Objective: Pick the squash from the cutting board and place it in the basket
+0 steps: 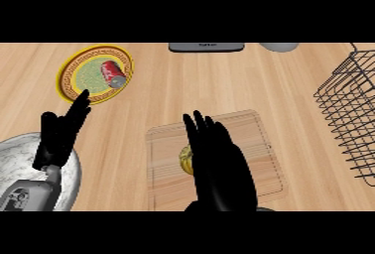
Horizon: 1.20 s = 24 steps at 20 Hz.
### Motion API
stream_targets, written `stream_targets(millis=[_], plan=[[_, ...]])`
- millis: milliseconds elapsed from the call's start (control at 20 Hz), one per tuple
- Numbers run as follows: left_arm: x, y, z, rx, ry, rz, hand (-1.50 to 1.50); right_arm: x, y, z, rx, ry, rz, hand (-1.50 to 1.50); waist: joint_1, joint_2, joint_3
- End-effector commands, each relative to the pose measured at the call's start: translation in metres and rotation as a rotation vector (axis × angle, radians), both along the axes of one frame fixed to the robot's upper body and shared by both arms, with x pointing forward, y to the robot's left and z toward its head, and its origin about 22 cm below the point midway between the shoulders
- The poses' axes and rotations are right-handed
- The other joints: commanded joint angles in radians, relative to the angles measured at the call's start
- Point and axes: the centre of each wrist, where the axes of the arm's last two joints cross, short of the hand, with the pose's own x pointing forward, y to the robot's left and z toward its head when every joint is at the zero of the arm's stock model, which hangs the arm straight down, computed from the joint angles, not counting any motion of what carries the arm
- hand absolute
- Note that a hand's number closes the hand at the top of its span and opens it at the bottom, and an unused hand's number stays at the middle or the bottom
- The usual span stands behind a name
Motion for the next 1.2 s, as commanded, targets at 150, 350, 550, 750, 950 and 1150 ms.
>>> stream_targets(millis=[150, 350, 550, 750, 950, 1150], plan=[[0.004, -0.009, -0.018, -0.001, 0.007, -0.001, 0.00, 0.001, 0.004, 0.016, -0.150, 0.029, -0.196, -1.50, -0.003, 0.011, -0.008], [0.002, 0.005, -0.006, 0.017, -0.006, 0.003, 0.00, 0.006, 0.006, 0.008, -0.140, 0.050, -0.212, -1.50, 0.015, 0.010, -0.007], [0.015, -0.020, -0.015, -0.006, 0.010, -0.006, 0.00, 0.005, 0.017, -0.014, -0.137, 0.077, -0.189, -1.50, 0.011, 0.015, -0.007], [0.011, -0.009, -0.002, -0.009, 0.002, -0.009, 0.00, 0.006, 0.009, -0.046, -0.137, 0.101, -0.193, -1.50, 0.014, 0.012, -0.005], [-0.002, 0.005, -0.018, 0.006, 0.008, -0.013, 0.00, 0.006, 0.010, -0.040, -0.158, 0.090, -0.198, -1.50, 0.017, 0.012, -0.006], [0.013, 0.010, -0.001, 0.014, -0.004, -0.001, 0.00, 0.024, 0.006, -0.044, -0.135, 0.070, -0.207, -1.50, 0.017, 0.013, -0.006]])
